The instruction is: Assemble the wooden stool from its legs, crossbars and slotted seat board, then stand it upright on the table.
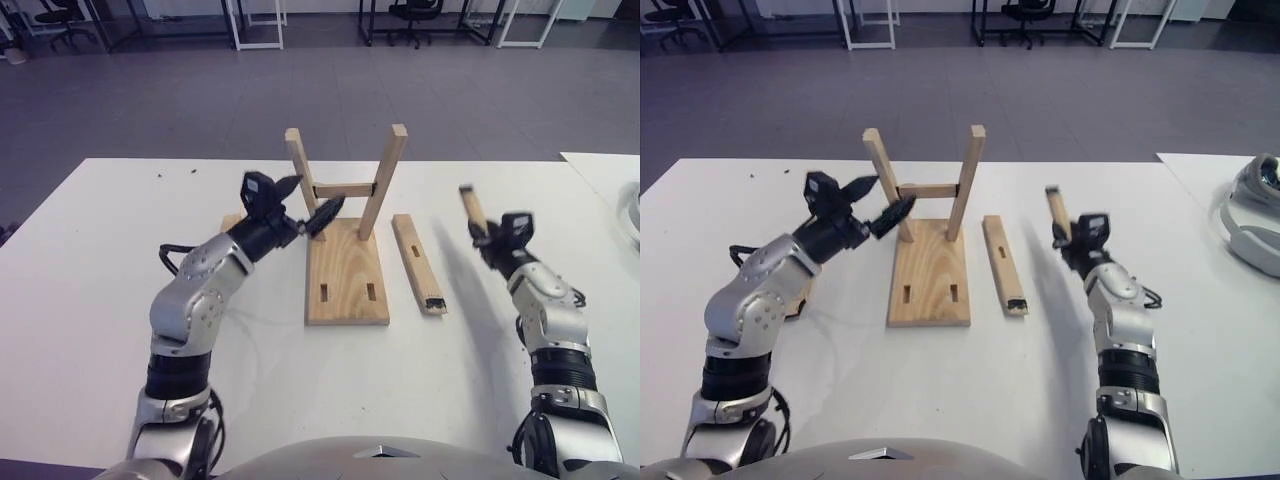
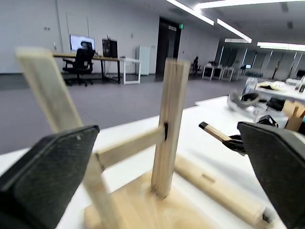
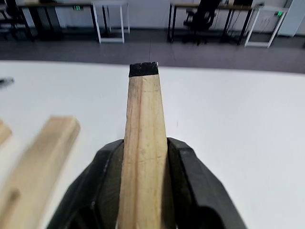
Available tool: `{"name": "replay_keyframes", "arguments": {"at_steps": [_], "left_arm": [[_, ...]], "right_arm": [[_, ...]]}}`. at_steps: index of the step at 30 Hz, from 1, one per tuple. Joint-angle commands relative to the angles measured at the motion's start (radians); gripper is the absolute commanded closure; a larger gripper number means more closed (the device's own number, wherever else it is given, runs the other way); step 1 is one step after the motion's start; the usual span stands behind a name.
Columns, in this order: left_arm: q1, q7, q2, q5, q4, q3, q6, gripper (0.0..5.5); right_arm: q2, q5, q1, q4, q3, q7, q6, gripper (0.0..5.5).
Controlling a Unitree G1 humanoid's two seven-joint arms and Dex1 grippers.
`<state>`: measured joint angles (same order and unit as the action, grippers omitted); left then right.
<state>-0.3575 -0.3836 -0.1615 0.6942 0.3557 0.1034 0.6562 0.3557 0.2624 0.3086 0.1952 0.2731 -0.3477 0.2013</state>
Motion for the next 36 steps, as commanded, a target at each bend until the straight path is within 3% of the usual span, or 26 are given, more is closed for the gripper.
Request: {"name": "replay_keyframes", "arguments": {"at_steps": [1,3,9,21,31,35,36], "left_arm": [[-0.26,0.281,0.098,0.397,-0.038,0.178,0.135,0.14],[-0.348,0.364,0.102,0.561,-0.074,0.217,0.157,0.14],[-0.377,0.451,0.061,0.739,-0.041,0.166,0.205,1.21],[-0.353,0.436,0.005,0.725,-0.073,0.148,0.132,3.24],[-0.26,0.526,0.031,0.702,0.062,0.072,0.093,4.95],[-0.252,0.462,-0.027,0.615,-0.001,0.094,0.057,5.09],[-0.249,0.44,-0.035,0.597,-0.021,0.107,0.041,5.09]], "right_arm": [[-0.02,0.034,0.132,-0.314,-0.109,-0.066,-0.055,4.19],[-0.023,0.025,0.162,-0.432,-0.205,-0.11,-0.048,4.19],[-0.082,-0.006,0.233,-0.554,-0.371,-0.124,-0.028,4.19],[-0.073,-0.027,0.228,-0.56,-0.383,-0.153,-0.045,4.19],[-0.09,-0.051,0.228,-0.566,-0.403,-0.145,-0.063,4.19],[-0.094,-0.055,0.22,-0.568,-0.424,-0.15,-0.055,4.19],[-0.093,-0.053,0.213,-0.57,-0.431,-0.153,-0.046,3.79]]}}
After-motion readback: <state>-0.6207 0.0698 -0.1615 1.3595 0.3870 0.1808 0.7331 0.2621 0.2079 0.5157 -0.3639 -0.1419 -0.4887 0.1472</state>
